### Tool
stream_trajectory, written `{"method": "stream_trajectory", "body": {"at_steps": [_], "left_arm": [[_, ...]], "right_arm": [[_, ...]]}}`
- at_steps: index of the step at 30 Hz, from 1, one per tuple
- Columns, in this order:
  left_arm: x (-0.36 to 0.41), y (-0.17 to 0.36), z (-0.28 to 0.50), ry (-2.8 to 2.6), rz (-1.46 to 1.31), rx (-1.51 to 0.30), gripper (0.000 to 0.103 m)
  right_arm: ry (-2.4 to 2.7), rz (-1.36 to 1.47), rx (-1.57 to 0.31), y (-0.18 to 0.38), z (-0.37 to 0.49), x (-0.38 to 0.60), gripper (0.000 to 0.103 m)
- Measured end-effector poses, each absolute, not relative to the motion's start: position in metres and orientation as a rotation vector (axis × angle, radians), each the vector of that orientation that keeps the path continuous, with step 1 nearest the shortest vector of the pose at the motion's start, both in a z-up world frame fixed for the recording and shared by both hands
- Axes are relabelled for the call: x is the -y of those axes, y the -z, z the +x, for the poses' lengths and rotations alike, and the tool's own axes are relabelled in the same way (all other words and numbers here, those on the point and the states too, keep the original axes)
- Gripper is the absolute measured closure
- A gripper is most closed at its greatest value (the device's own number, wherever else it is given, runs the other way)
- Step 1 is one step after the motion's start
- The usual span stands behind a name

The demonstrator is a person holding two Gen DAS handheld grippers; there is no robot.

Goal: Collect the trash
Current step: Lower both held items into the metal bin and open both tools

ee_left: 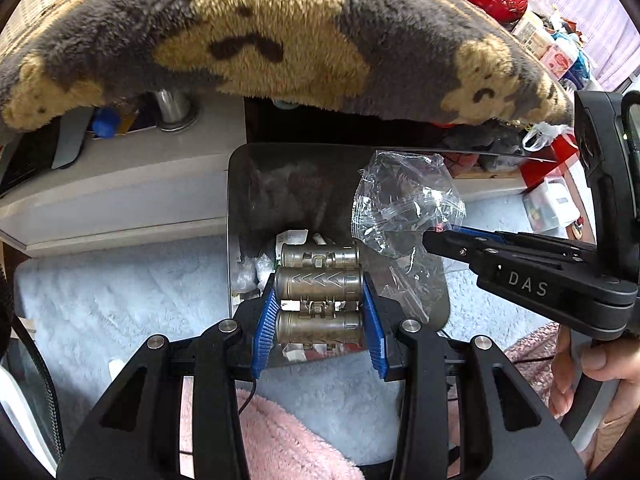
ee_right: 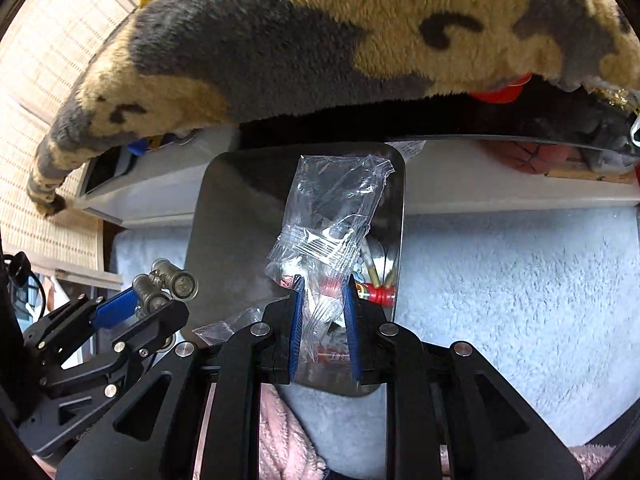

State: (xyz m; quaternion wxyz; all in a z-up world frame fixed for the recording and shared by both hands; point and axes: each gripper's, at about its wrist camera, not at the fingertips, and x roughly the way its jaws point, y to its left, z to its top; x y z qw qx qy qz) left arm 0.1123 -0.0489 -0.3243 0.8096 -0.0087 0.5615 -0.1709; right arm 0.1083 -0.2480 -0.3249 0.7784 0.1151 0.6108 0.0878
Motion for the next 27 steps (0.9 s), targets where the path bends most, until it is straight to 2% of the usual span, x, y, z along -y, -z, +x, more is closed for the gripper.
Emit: {"method": "stream_trajectory", "body": {"at_steps": [5,7,9,12,14,17,19,22,27], "left_arm": [[0.049,0.332,0.122,0.364,-0.038,-1.217,0.066],[0.048,0.333,0.125,0.362,-0.051,-1.226,0.066],[0.046,0.332,0.127,0.362,-0.067,-1.226,0.065],[0.042,0.327,0.127,0.361,-0.081,-1.217,0.055],[0.040,0.320,0.125,0.356,-0.080,-1.202,0.040],[0.034,0.304,0.120,0.348,-0.084,-1.162,0.023],[0.029,0.290,0.117,0.344,-0.090,-1.130,0.016],[0.024,0.270,0.113,0.335,-0.096,-1.084,0.011],[0.016,0.233,0.112,0.324,-0.096,-0.999,0.008]], "right_arm": [[-0.178,0.260,-1.327,0.328,0.118,0.251,0.078],[-0.172,0.264,-1.325,0.328,0.118,0.252,0.063],[-0.165,0.269,-1.317,0.325,0.120,0.253,0.055],[-0.156,0.273,-1.299,0.319,0.120,0.256,0.054],[-0.149,0.267,-1.277,0.310,0.118,0.259,0.047],[-0.145,0.266,-1.229,0.290,0.113,0.265,0.028],[-0.137,0.258,-1.192,0.277,0.112,0.269,0.015],[-0.115,0.227,-1.104,0.246,0.107,0.275,0.007],[-0.120,0.231,-1.001,0.205,0.110,0.285,0.005]]}}
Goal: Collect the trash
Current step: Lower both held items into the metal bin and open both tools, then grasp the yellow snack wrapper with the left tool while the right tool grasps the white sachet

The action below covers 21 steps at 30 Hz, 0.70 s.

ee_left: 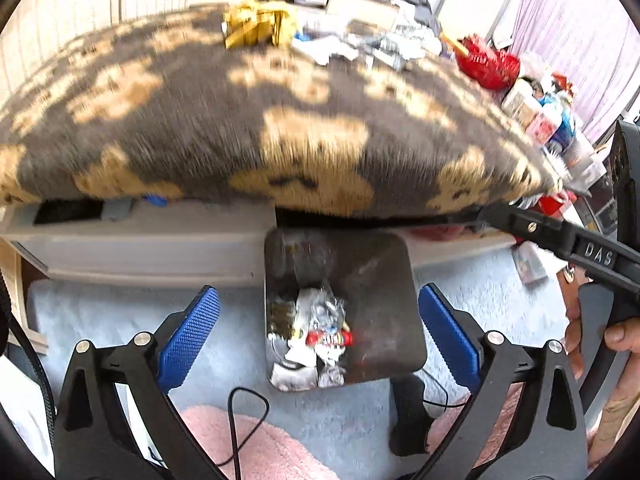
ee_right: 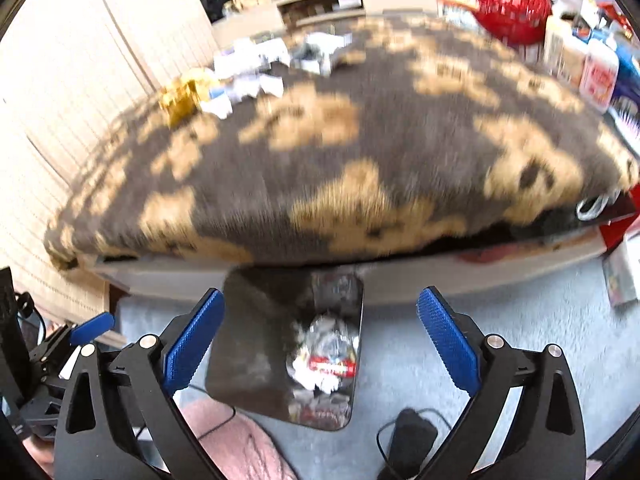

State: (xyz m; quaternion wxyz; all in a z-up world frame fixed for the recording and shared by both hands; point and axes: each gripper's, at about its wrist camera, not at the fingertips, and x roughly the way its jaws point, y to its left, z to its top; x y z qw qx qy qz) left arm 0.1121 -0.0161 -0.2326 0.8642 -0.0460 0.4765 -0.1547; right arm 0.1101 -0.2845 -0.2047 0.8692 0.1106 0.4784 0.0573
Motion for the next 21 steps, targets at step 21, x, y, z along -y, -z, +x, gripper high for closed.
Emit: {"method": "stream_trajectory", "body": {"at_steps": [21], "left_arm": [[-0.017,0.145,0.242,0.202,-0.095,-0.834,0.008]], "right_arm": [[-0.058,0.219,-0.828,0.126,0.257,0.314,0.004]]}}
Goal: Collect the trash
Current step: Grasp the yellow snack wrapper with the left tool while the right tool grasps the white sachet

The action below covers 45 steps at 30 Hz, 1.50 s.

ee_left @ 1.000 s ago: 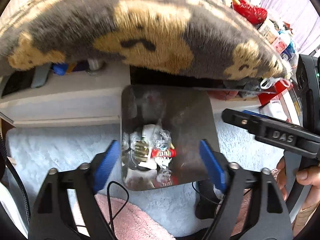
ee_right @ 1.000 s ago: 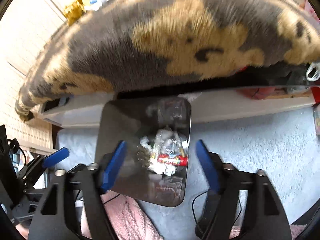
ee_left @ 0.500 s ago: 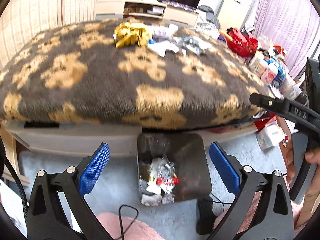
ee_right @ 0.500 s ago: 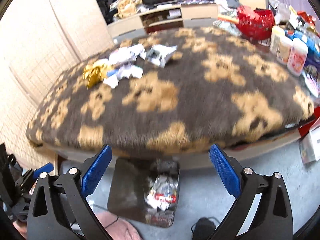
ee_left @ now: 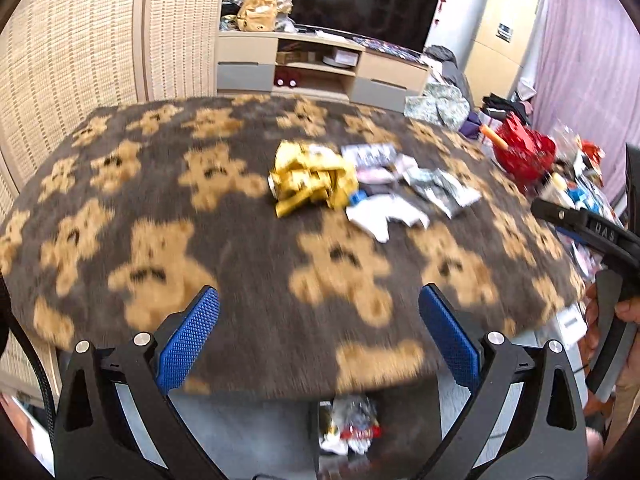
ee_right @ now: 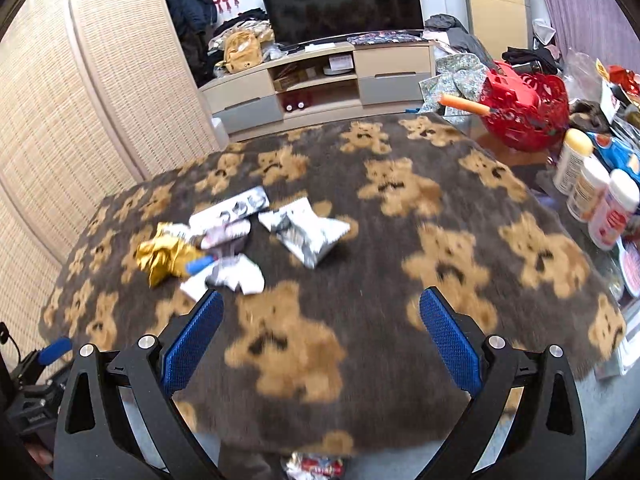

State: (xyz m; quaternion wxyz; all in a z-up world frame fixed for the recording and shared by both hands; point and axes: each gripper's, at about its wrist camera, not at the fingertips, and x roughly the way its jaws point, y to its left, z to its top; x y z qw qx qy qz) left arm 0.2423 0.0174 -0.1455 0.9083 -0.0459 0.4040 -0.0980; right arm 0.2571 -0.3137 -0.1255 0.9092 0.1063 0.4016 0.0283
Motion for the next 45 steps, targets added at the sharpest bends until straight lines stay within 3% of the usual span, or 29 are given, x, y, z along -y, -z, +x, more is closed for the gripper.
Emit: {"method": "stream_trajectory", "body": {"at_steps": [10,30,34,38,42,45], "left_arm": [[-0.001,0.144,0.313,0.207,-0.068,-0.820,0.009],[0.015,0.194,0.410,0.168,-0.034,-0.922,0.009],[0.017,0.209,0.414,0.186,-0.035,-0.950,0.010],[0.021,0.217,0.416,0.211,-0.042,-0.966,0.025],[0.024,0.217,0.416,0.224,-0.037,-0.961,0.033],[0.025,0.215,0.414,0.232,-0.025,-0.958,0.038]], "right_arm": [[-0.056,0.284,-0.868,0.155,0.319,0.318,0.005],[-0.069,0.276,-0.928,0.207,0.375,0.309,0.006],[-0.095,0.280,-0.951,0.214,0.380,0.304,0.016],[-0.115,0.272,-0.965,0.219,0.382,0.300,0.031],[-0.130,0.286,-0.964,0.219,0.382,0.301,0.066],[-0.137,0.266,-0.969,0.220,0.380,0.300,0.073]]}}
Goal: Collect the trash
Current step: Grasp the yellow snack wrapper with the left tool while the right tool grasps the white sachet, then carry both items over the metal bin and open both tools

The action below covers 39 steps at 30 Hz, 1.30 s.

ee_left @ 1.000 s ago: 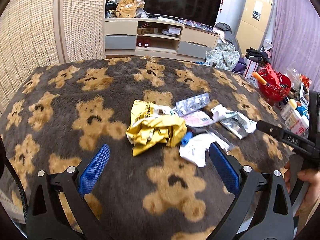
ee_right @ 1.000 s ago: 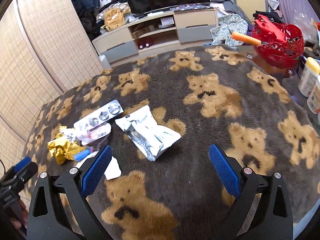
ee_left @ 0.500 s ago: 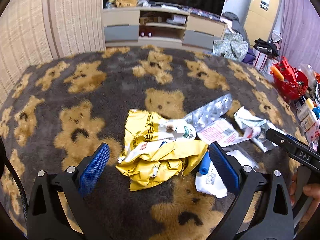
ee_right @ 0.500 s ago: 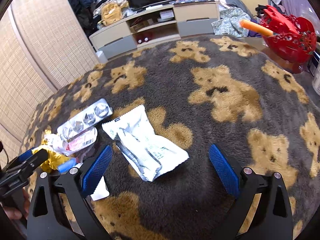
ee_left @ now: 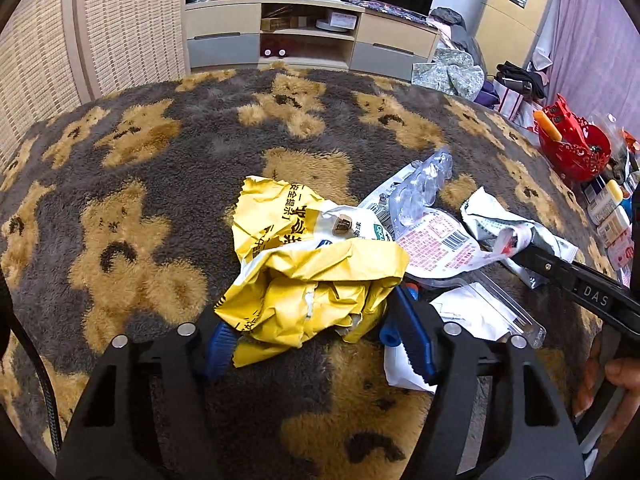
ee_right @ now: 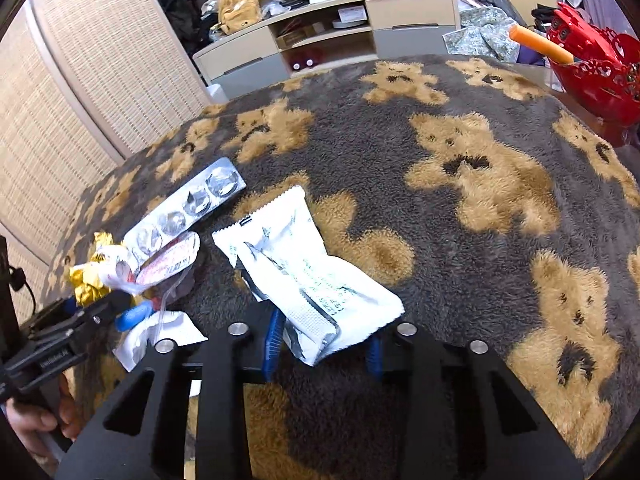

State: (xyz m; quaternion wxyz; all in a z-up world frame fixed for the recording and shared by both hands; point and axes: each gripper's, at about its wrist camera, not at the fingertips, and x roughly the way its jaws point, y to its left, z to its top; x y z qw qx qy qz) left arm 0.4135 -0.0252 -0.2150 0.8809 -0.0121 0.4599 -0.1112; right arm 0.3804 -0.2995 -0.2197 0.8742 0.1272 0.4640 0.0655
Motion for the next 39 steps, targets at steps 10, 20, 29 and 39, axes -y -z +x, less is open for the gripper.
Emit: {"method": "stream_trajectory", "body": {"at_steps": [10,20,29,39], "left_arm": [[0.007,0.186,0.388,0.191,-0.003,-0.905,0.049],[-0.008,0.139,0.318,0.193,-0.012,-0.837,0.058],[0.004,0.120,0.219,0.262,0.006,-0.811,0.059],[0.018,0.157,0.122,0.326,-0.018,-0.871,0.059]], "right_arm": [[-0.112,0.230,-0.874,0.179,0.359,0.303,0.076],[-0.176,0.235,-0.805,0.123,0.300,0.291,0.076],[-0.216,0.275,-0.811,0.121,0.204,0.282,0.076],[-0.192,0.294,-0.860,0.147,0.114,0.289,0.076]]}}
